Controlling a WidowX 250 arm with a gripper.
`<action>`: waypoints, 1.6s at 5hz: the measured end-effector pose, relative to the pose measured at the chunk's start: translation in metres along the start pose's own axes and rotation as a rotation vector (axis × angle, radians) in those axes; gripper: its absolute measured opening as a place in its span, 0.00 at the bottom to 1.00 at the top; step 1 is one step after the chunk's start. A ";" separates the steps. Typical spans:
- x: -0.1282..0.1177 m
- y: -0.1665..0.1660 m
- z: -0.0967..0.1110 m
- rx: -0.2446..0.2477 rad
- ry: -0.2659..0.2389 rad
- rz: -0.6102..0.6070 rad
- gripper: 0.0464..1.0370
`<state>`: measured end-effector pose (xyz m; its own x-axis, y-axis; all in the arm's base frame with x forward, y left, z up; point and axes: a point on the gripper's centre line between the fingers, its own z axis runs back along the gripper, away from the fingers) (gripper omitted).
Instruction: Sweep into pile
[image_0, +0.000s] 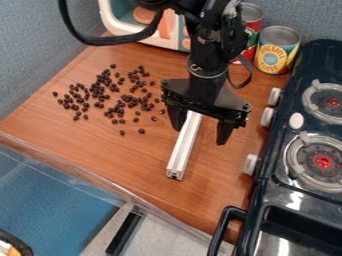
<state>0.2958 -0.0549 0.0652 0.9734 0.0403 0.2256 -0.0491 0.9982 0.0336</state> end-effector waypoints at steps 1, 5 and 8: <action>-0.004 0.000 -0.008 0.006 0.027 -0.002 0.96; -0.006 0.019 -0.054 0.059 0.084 -0.023 0.93; -0.003 0.048 -0.034 -0.031 0.133 0.024 0.33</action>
<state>0.2984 -0.0052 0.0330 0.9931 0.0677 0.0953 -0.0679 0.9977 -0.0009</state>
